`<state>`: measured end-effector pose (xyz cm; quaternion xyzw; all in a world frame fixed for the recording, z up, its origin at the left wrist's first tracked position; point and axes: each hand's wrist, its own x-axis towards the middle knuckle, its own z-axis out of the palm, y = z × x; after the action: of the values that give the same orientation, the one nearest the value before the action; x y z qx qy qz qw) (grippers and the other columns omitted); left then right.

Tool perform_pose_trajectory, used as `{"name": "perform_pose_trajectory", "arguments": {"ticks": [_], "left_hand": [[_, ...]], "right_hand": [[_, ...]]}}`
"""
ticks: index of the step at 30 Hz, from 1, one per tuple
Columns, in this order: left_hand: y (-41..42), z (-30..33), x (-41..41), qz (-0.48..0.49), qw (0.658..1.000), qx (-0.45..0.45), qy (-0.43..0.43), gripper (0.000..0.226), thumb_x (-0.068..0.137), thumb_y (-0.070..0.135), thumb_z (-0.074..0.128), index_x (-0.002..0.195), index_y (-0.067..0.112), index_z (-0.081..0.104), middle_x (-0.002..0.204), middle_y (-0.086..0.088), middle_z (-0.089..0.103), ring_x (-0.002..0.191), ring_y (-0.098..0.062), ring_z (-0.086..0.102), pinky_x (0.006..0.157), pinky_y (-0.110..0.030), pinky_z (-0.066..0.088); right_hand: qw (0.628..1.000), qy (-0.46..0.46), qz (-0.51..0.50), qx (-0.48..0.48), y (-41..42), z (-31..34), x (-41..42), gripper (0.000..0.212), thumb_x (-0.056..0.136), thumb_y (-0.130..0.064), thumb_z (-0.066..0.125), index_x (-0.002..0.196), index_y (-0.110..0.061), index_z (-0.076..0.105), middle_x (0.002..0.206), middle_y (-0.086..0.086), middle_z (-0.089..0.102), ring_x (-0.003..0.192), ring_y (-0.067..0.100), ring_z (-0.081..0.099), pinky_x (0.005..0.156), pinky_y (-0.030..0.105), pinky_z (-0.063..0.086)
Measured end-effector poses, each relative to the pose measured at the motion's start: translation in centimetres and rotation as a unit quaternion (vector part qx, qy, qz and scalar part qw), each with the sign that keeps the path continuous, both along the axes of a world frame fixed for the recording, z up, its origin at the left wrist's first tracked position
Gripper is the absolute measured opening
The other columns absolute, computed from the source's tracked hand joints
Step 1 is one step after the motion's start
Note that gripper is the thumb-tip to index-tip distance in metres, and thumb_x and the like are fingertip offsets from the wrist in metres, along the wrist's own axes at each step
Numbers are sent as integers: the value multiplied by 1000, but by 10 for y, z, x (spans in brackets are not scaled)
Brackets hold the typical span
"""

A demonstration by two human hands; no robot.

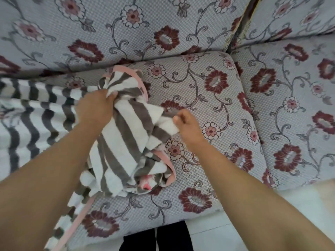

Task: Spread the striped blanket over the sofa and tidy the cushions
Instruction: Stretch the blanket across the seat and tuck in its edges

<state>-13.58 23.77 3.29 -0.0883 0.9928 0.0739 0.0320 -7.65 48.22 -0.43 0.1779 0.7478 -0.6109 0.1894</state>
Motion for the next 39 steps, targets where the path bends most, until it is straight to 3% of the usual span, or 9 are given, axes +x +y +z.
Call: {"name": "perform_pose_trajectory", "arguments": {"ticks": [4, 11, 17, 20, 24, 28, 32, 36, 39], "left_hand": [[32, 67, -41, -74, 993, 4, 90, 57, 97, 53, 27, 76, 6, 50, 84, -31, 61, 76, -46, 59, 61, -44, 42], [141, 182, -95, -134, 976, 49, 161, 66, 99, 49, 22, 99, -5, 59, 103, -33, 60, 93, -49, 57, 72, -49, 43], [287, 200, -137, -131, 927, 326, 130, 53, 98, 41, 34, 81, -5, 55, 86, -30, 57, 84, -36, 59, 80, -49, 49], [376, 185, -148, -149, 890, 428, 48, 52, 95, 43, 37, 108, -3, 59, 114, -27, 61, 107, -33, 62, 95, -44, 49], [471, 139, -140, -209, 853, 465, -110, 55, 97, 42, 36, 135, 3, 44, 139, -20, 49, 126, -32, 50, 103, -36, 43], [497, 70, -120, -271, 839, 399, -253, 71, 95, 43, 45, 152, 17, 11, 159, -2, 17, 143, -21, 25, 116, -41, 28], [465, 19, -77, -276, 888, 298, -217, 53, 90, 30, 57, 137, 6, 48, 143, -13, 47, 131, -26, 45, 109, -34, 35], [401, -34, -19, -313, 883, 186, -298, 13, 87, 15, 60, 93, 9, 69, 108, -15, 68, 103, -30, 61, 91, -39, 48], [343, -67, 15, -320, 874, 32, -365, 17, 87, 21, 57, 92, 8, 68, 100, -10, 66, 91, -25, 61, 83, -36, 51]], "right_hand": [[986, 47, -156, -30, 26, 52, -19, 20, 97, -12, 44, 78, -16, 44, 96, 23, 55, 81, 24, 47, 66, 39, 40], [897, 199, -375, 127, 141, 148, -28, 16, 98, -14, 42, 82, -15, 41, 80, 2, 46, 73, 15, 43, 68, 27, 39], [783, 204, -536, 240, 304, 167, -16, 18, 100, -18, 35, 83, -15, 37, 72, -9, 37, 62, 6, 36, 64, 19, 36], [752, 204, -553, 296, 372, 161, -7, 14, 100, -17, 34, 89, -8, 34, 70, -10, 33, 59, 3, 32, 58, 14, 34], [834, 162, -432, 303, 432, 130, 1, 5, 96, -15, 39, 96, -15, 35, 86, -3, 43, 76, 15, 41, 71, 29, 35], [920, 83, -292, 247, 433, 82, 11, 25, 93, -7, 44, 115, -17, 40, 115, 2, 45, 91, 19, 49, 76, 38, 45], [957, -53, -163, 235, 393, 30, 24, 29, 94, -11, 50, 122, -5, 49, 125, 9, 52, 105, 21, 50, 90, 35, 42], [969, -166, -5, 186, 336, -13, 32, 12, 90, -1, 47, 82, 3, 54, 88, 18, 53, 80, 27, 52, 77, 41, 44], [957, -175, 125, 193, 292, -41, 32, 24, 94, -5, 46, 115, 0, 57, 122, 15, 54, 110, 30, 52, 93, 38, 44]]}}
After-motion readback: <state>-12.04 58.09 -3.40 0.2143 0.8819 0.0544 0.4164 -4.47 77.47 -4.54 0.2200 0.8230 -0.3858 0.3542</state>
